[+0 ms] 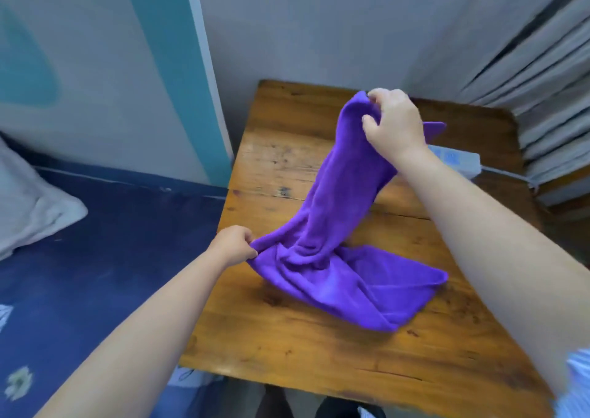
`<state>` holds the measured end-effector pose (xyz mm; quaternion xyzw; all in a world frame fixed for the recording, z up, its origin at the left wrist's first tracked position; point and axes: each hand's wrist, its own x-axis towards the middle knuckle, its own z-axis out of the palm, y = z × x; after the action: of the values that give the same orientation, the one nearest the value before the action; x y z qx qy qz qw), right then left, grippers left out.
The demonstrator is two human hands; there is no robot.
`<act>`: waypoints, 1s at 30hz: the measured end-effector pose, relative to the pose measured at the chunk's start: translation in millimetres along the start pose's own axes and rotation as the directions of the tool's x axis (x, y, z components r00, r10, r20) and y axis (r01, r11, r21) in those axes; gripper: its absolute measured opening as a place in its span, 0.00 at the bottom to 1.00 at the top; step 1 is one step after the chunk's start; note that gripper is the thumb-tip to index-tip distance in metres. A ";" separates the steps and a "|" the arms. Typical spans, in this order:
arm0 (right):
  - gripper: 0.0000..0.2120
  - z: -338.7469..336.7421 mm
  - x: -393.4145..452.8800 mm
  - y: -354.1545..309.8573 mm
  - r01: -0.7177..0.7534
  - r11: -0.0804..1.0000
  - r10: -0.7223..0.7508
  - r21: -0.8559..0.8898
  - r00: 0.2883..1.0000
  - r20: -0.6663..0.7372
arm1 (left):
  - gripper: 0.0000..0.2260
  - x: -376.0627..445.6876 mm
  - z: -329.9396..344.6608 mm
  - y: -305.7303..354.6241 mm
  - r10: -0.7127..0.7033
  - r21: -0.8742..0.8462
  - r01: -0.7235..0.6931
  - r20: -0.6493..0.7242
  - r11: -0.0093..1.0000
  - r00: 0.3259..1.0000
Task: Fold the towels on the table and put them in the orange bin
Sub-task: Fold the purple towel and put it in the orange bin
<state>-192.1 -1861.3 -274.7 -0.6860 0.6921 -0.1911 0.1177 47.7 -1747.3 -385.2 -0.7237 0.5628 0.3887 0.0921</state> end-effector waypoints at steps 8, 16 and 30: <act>0.14 94.6 -119.0 46.8 -0.214 0.945 0.308 -0.248 0.835 0.455 | 0.15 16.2 17.0 -15.5 -0.038 -0.305 0.047 0.035 0.951 0.999; 0.16 127.9 -155.5 35.4 -0.458 0.887 0.447 -0.061 0.817 0.365 | 0.14 16.9 32.3 -27.7 -0.001 -0.451 0.025 0.052 0.892 0.999; 0.09 90.6 -142.5 48.4 -0.506 0.759 0.553 0.410 0.833 0.002 | 0.05 17.5 4.1 -18.4 0.017 -0.723 -0.150 -0.188 0.674 0.982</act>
<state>-192.9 -1729.6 -390.9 -0.4113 0.8106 -0.3253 0.2608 63.2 -1751.5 -405.2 -0.7027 0.3976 0.5240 -0.2711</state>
